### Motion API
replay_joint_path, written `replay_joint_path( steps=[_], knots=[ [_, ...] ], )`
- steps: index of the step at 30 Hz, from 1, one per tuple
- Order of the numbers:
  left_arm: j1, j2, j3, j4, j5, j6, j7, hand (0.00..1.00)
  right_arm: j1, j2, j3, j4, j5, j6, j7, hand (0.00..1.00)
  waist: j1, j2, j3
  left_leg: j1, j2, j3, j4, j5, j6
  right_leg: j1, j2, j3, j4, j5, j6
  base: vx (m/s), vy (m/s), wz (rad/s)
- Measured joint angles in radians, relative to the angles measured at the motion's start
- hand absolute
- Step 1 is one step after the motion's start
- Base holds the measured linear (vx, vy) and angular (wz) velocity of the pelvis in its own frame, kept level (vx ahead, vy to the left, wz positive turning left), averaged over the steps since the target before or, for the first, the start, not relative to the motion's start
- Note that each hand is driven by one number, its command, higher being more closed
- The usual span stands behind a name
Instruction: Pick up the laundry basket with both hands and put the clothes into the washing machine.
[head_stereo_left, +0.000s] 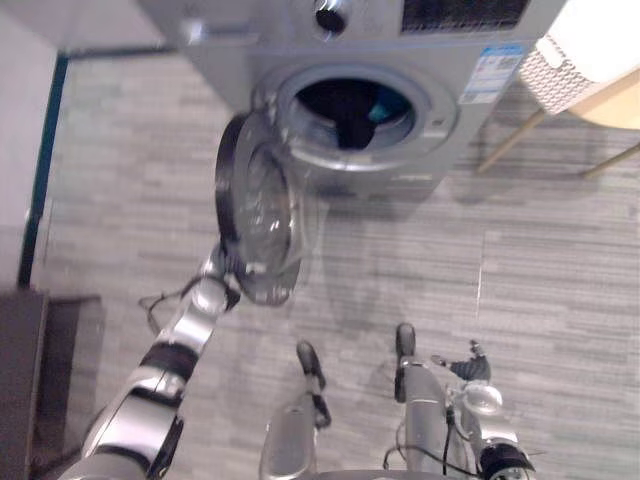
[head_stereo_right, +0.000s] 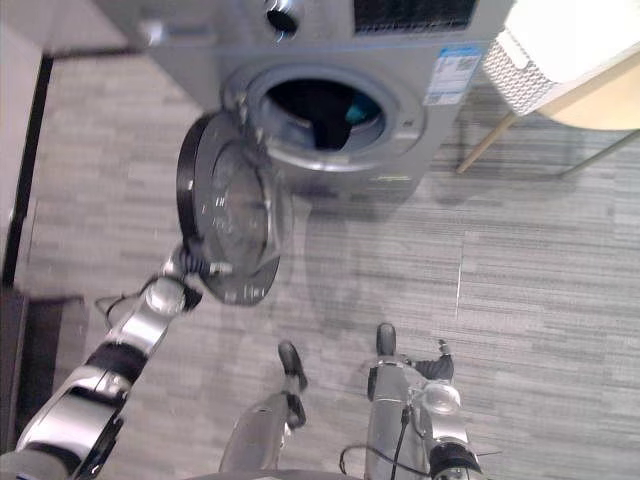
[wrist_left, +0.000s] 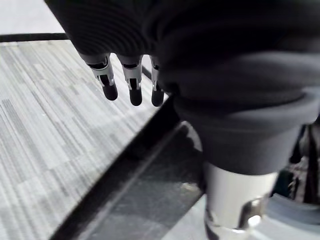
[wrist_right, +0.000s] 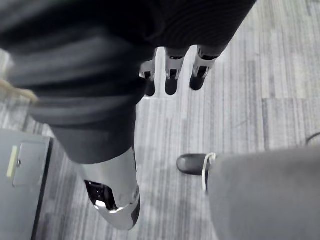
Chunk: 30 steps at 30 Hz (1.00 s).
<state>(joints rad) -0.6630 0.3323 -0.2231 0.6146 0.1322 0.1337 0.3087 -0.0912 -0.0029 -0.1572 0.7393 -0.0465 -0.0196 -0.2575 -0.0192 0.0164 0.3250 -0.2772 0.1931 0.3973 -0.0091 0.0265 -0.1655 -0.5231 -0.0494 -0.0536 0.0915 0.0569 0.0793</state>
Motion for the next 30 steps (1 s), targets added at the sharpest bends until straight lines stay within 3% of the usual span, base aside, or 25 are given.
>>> replay_joint_path(
  steps=[1, 2, 3, 4, 7, 10, 14, 16, 24, 27, 30],
  knots=[
    [-0.018, -0.033, -0.001, -0.001, -0.015, 0.000, 0.024, 0.00, 0.011, 0.018, 0.001, -0.014, 0.006, -0.001, -0.001, 0.00, -0.007, -0.020, -0.002, -0.003, 0.000, 0.008, -0.006, -0.004, 0.006, 0.023, 0.000, -0.004, -0.076, 0.001, 0.003, -0.20, 0.034, -0.42],
    [-0.029, -0.037, -0.011, -0.001, -0.015, -0.002, 0.023, 0.00, 0.016, 0.019, 0.002, -0.021, 0.007, -0.002, -0.002, 0.00, -0.007, -0.021, -0.004, -0.003, 0.008, 0.008, -0.018, -0.007, 0.009, 0.030, 0.003, -0.008, -0.098, 0.006, 0.002, -0.08, 0.025, -0.38],
    [-0.069, -0.042, -0.047, -0.006, -0.015, -0.011, 0.016, 0.00, 0.021, 0.020, 0.001, -0.018, 0.007, -0.001, -0.001, 0.00, -0.011, -0.031, -0.003, -0.009, -0.002, 0.010, -0.025, -0.007, 0.008, 0.003, -0.004, -0.014, -0.039, 0.027, -0.034, -0.03, 0.034, -0.06],
    [-0.094, -0.053, -0.071, -0.019, -0.015, -0.026, 0.000, 0.00, 0.036, 0.021, 0.001, -0.017, 0.007, 0.002, -0.002, 0.00, -0.023, -0.051, -0.005, -0.009, -0.027, 0.008, -0.021, -0.003, 0.005, 0.004, -0.027, -0.015, -0.033, 0.059, -0.021, -0.04, 0.043, 0.00],
    [-0.169, -0.097, -0.115, -0.042, -0.015, -0.097, -0.026, 0.00, 0.044, 0.008, 0.012, -0.019, 0.007, -0.002, -0.002, 0.00, -0.023, -0.060, -0.012, -0.021, -0.036, 0.014, 0.027, -0.005, 0.009, 0.014, -0.035, 0.010, -0.098, 0.129, -0.022, -0.01, 0.031, -0.46],
    [-0.255, -0.142, -0.121, -0.014, -0.017, -0.112, -0.028, 0.00, 0.045, -0.001, 0.012, -0.016, 0.007, -0.001, -0.003, 0.00, -0.050, -0.057, -0.015, -0.044, -0.037, 0.024, 0.071, -0.016, 0.037, 0.015, -0.033, 0.027, -0.150, 0.189, -0.023, 0.03, -0.004, -0.36],
    [-0.334, -0.167, -0.121, 0.079, -0.023, -0.117, -0.038, 0.00, 0.069, -0.010, 0.005, -0.014, 0.007, -0.002, -0.005, 0.00, -0.061, -0.056, -0.016, -0.031, -0.028, 0.010, 0.082, -0.024, 0.044, 0.032, -0.023, 0.029, -0.153, 0.196, -0.026, 0.05, -0.016, -0.12],
    [-0.392, -0.146, -0.118, 0.164, -0.019, -0.117, -0.044, 0.00, 0.077, -0.018, 0.005, -0.009, 0.007, -0.005, -0.005, 0.00, -0.059, -0.056, -0.016, -0.026, -0.030, 0.001, 0.085, -0.025, 0.045, 0.040, -0.026, 0.029, -0.153, 0.196, -0.026, 0.04, -0.007, 0.04],
    [-0.557, 0.109, -0.075, 0.282, 0.077, -0.104, -0.040, 0.00, 0.081, -0.043, 0.020, 0.022, 0.019, -0.033, -0.004, 0.00, -0.046, -0.057, -0.017, -0.116, -0.035, -0.017, 0.191, -0.074, 0.068, 0.012, -0.050, 0.048, -0.188, 0.226, -0.003, -0.05, 0.016, 0.05],
    [-0.575, 0.129, -0.041, 0.282, 0.086, -0.100, -0.037, 0.00, 0.081, -0.052, 0.020, 0.006, 0.033, -0.048, -0.004, 0.00, -0.046, -0.057, -0.021, -0.167, -0.026, -0.017, 0.242, -0.095, 0.071, -0.018, -0.055, 0.049, -0.188, 0.233, 0.000, -0.05, 0.028, 0.02],
    [-0.542, 0.101, -0.005, 0.236, 0.081, -0.100, -0.023, 0.00, 0.095, -0.048, 0.021, -0.028, 0.041, -0.053, -0.005, 0.00, -0.049, -0.054, -0.025, -0.195, -0.011, -0.030, 0.294, -0.123, 0.073, -0.016, -0.052, 0.030, -0.188, 0.240, -0.003, 0.00, 0.000, 0.00]
  ],
)
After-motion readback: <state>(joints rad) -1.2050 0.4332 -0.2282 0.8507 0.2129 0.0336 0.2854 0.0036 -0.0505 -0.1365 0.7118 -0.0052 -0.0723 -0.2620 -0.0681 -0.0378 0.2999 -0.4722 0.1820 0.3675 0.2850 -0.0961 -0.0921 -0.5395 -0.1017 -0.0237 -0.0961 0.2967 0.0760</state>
